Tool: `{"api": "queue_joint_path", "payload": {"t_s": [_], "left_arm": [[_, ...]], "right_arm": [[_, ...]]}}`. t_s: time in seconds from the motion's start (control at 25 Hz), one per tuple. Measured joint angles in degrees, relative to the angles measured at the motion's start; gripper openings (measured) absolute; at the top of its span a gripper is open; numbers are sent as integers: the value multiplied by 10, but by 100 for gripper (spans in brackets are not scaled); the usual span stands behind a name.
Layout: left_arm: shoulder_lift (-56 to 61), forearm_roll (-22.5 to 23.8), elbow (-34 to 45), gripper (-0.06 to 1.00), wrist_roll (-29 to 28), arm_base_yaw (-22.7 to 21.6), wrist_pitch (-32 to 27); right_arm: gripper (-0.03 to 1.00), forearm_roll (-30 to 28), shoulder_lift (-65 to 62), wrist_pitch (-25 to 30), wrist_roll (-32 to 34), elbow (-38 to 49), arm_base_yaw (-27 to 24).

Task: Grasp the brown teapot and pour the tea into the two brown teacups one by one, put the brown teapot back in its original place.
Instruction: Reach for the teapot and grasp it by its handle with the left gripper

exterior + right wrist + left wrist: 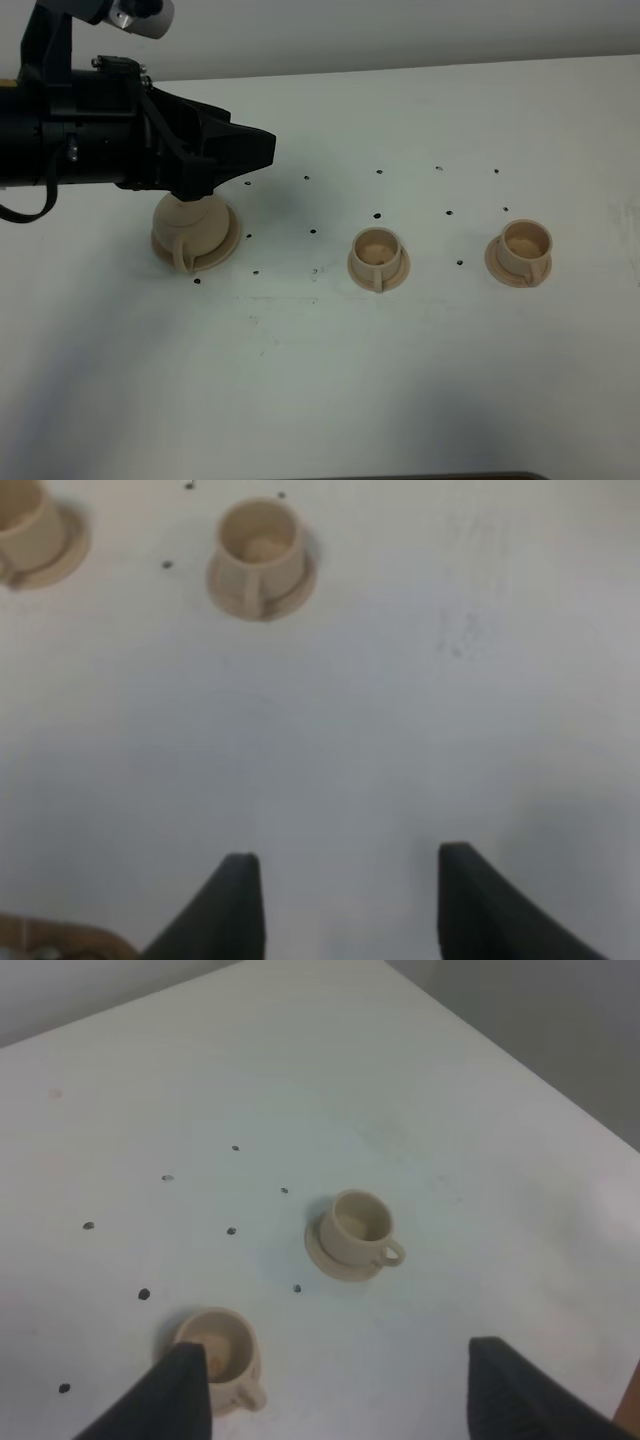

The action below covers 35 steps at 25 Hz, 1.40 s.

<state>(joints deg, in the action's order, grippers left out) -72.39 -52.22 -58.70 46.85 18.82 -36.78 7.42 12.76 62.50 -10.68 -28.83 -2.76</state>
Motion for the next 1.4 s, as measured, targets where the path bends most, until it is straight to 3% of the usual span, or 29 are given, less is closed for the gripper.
{"api": "queue_joint_path", "payload": {"t_s": [0.2, 0.6, 1.4], "left_arm": [[0, 4, 0, 57, 0, 0, 5], [0, 7, 0, 57, 0, 0, 8], [0, 16, -1, 57, -1, 0, 3]], "right_arm": [[32, 0, -58, -1, 0, 0, -38], [20, 1, -130, 0, 0, 0, -41], [20, 10, -131, 1, 0, 0, -45]]}}
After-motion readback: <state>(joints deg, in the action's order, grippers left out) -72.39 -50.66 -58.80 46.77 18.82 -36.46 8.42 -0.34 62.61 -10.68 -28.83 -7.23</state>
